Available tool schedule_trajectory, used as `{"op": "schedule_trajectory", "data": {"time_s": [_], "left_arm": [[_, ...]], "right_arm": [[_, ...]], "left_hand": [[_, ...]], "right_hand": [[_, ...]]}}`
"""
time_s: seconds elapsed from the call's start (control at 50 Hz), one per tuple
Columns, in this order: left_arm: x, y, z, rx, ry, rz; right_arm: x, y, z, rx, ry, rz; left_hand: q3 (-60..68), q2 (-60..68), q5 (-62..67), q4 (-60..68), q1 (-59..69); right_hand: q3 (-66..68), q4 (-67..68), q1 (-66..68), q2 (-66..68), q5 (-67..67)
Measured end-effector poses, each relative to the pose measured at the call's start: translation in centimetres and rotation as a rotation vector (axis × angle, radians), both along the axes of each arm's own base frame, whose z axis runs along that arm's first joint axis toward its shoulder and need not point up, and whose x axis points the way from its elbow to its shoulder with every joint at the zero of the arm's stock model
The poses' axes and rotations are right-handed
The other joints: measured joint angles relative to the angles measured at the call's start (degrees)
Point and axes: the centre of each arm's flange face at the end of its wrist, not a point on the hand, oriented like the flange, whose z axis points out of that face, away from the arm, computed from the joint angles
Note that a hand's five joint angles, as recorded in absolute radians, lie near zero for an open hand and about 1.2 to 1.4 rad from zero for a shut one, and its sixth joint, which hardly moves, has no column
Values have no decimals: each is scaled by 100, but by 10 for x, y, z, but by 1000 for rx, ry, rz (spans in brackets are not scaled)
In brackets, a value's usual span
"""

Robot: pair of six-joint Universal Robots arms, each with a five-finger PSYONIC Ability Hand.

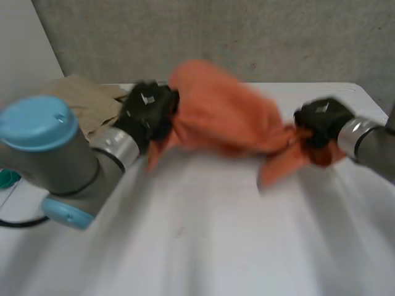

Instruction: Fold the laundry.

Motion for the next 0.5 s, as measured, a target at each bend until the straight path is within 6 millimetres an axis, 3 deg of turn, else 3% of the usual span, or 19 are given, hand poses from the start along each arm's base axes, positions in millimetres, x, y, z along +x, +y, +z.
{"op": "schedule_trajectory", "data": {"time_s": [0.08,0.18,0.24,0.4,0.5], "left_arm": [[-1,8,-27,94,-52,-12],[1,12,-36,132,-72,-15],[2,14,-33,129,-68,-14],[8,23,-11,89,-40,-12],[11,27,-6,89,-28,-10]], "right_arm": [[-4,4,-35,135,75,6],[-14,5,-49,195,92,-34],[-22,2,-46,195,55,-82],[-43,7,-10,148,-115,-209],[-48,18,-11,176,-148,-237]], "left_hand": [[0,0,0,0,0],[0,0,0,0,0],[0,0,0,0,0],[0,0,0,0,0],[0,0,0,0,0]], "right_hand": [[-820,-819,-213,-743,-471],[-2853,-2930,-2092,-2766,-2631],[-3251,-3336,-2402,-3111,-3048],[-3496,-3569,-2717,-3366,-3353],[-3496,-3569,-2717,-3366,-3352]]}}
